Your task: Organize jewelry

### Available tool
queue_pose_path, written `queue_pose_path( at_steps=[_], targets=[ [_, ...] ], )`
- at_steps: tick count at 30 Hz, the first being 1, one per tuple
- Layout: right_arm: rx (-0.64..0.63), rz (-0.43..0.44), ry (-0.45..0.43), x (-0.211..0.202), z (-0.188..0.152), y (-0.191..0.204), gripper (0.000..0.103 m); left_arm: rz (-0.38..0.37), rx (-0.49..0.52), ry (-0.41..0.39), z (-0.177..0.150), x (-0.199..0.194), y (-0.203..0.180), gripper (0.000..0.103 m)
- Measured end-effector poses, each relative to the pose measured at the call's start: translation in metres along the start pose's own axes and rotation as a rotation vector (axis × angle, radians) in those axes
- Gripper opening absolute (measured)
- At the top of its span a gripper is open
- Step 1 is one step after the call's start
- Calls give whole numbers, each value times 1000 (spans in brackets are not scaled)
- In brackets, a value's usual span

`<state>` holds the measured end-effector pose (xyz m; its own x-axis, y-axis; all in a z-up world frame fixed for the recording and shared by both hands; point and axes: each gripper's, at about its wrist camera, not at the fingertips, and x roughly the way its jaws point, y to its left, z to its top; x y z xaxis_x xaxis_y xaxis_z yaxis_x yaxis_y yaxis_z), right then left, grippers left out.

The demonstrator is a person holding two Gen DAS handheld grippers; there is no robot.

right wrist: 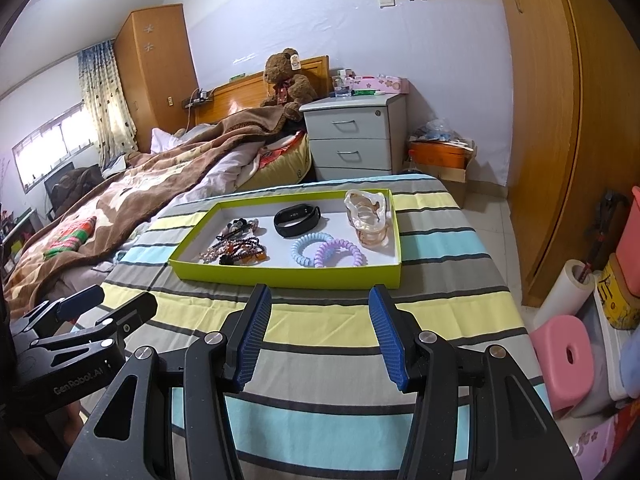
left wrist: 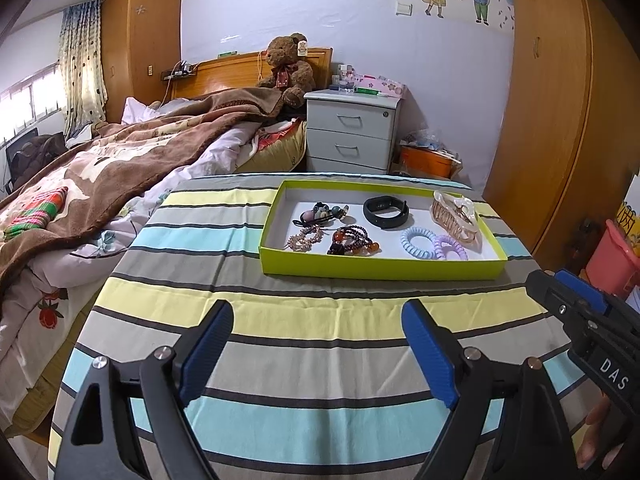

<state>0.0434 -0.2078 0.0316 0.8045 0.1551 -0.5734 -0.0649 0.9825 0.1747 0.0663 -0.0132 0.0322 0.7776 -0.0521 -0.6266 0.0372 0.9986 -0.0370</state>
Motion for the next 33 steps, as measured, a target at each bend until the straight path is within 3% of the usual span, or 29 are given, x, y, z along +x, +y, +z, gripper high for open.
queue_pose_path(
  at_steps=[33],
  targets=[
    [-2,9,-12,-3,0,4,52,9,-4,-31,0,-12,1,92]
  ],
)
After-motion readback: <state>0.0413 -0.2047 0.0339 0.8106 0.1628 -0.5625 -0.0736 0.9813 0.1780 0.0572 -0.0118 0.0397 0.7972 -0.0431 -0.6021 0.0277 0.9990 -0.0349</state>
